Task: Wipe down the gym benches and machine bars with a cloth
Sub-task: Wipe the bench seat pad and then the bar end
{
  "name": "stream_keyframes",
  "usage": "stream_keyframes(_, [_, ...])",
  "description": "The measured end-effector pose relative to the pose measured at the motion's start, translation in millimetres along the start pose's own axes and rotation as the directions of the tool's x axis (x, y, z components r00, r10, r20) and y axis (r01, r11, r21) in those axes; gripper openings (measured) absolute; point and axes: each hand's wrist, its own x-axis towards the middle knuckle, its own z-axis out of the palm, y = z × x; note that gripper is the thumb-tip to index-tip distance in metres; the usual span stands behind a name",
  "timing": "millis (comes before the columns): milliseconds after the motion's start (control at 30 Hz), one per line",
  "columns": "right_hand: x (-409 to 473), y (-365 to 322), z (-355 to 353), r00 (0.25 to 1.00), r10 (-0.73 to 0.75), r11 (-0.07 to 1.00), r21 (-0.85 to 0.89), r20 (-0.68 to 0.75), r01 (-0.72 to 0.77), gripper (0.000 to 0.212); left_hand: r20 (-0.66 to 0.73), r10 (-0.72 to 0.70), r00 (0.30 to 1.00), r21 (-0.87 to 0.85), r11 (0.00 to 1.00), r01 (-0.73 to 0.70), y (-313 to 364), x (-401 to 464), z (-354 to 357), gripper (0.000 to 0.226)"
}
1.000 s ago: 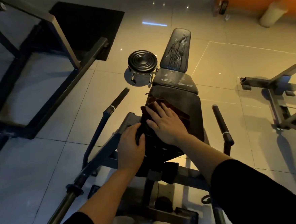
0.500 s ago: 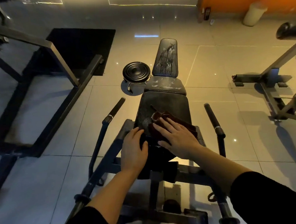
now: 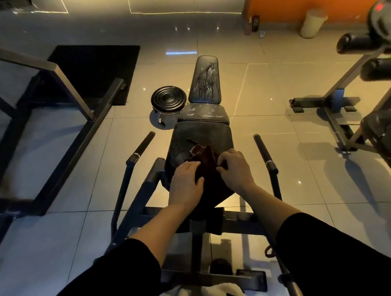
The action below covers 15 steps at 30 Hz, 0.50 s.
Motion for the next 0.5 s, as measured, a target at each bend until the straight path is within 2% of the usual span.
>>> stream_keyframes(100, [-4.8,0.0,-2.7,0.998,-0.057,0.997,0.055,-0.017,0.058,0.022,-0.008,0.029,1.0,-0.009,1.0,-0.03,2.9,6.5,-4.0,0.055])
stream_keyframes(167, [-7.0,2.7,-5.2,0.999,-0.046,0.999,0.015,0.003,0.046,0.021,0.037,0.041,0.998,0.026,0.999,-0.042,2.4,13.2,-6.4,0.06])
stream_keyframes(233, [-7.5,8.2,-6.3,0.997,0.052,0.997,-0.055,0.055,-0.049,0.028,0.114,0.017,0.993,0.093,0.995,-0.027,-1.1,17.8,-7.0,0.061])
stream_keyframes(300, [-8.3,12.7,-5.7,0.987,0.153,0.988,-0.014,0.057,-0.153,0.039,0.132,-0.018,0.991,0.163,0.987,-0.004,-6.9,18.0,-6.6,0.06])
stream_keyframes(400, [-8.5,11.0,-4.4,0.986,0.164,0.983,0.083,-0.004,-0.164,0.037,0.081,-0.006,0.997,0.204,0.979,-0.011,-8.3,16.9,-5.6,0.056])
stream_keyframes(500, [-12.1,4.9,-3.9,0.993,0.113,0.988,0.111,-0.046,-0.107,0.027,0.019,0.055,0.998,0.157,0.986,-0.057,-1.5,17.9,-4.5,0.058])
